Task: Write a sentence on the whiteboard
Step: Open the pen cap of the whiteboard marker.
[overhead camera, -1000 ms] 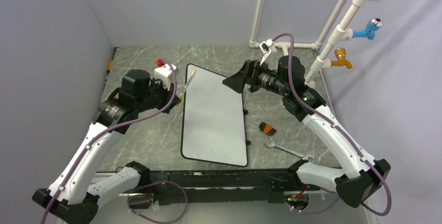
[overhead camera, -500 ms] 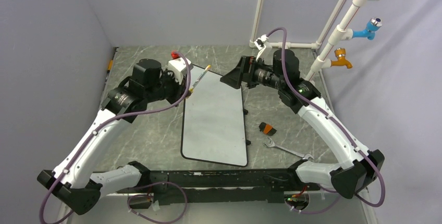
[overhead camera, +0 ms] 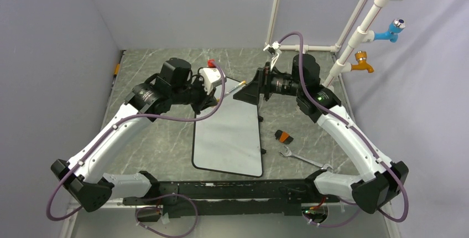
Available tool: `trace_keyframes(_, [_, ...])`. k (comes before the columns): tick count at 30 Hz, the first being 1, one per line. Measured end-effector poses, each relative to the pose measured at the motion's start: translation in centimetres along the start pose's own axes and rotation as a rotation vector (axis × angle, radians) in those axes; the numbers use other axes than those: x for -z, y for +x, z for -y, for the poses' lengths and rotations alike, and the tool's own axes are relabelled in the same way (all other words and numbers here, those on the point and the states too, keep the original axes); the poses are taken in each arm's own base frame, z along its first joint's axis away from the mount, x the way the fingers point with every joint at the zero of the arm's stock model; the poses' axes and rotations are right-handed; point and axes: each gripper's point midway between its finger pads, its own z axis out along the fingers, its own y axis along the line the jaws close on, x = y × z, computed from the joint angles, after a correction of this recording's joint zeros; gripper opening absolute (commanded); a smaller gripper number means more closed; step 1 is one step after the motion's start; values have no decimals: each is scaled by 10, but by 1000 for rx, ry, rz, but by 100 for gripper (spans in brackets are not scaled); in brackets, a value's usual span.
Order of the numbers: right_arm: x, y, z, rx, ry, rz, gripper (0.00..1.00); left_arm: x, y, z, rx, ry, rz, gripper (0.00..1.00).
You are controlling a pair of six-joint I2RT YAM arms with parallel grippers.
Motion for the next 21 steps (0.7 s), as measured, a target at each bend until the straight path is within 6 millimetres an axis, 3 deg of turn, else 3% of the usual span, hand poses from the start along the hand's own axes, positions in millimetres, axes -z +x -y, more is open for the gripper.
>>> trace_keyframes(8, [-4, 10, -4, 2, -60, -66, 79, -5, -4, 17, -91, 76, 4, 0])
trace_keyframes(17, [-12, 20, -2, -32, -112, -132, 58, -6, -6, 27, -126, 114, 13, 0])
trace_keyframes(21, [-16, 25, 0, -46, -122, -156, 53, -6, -5, 30, -132, 123, 12, 0])
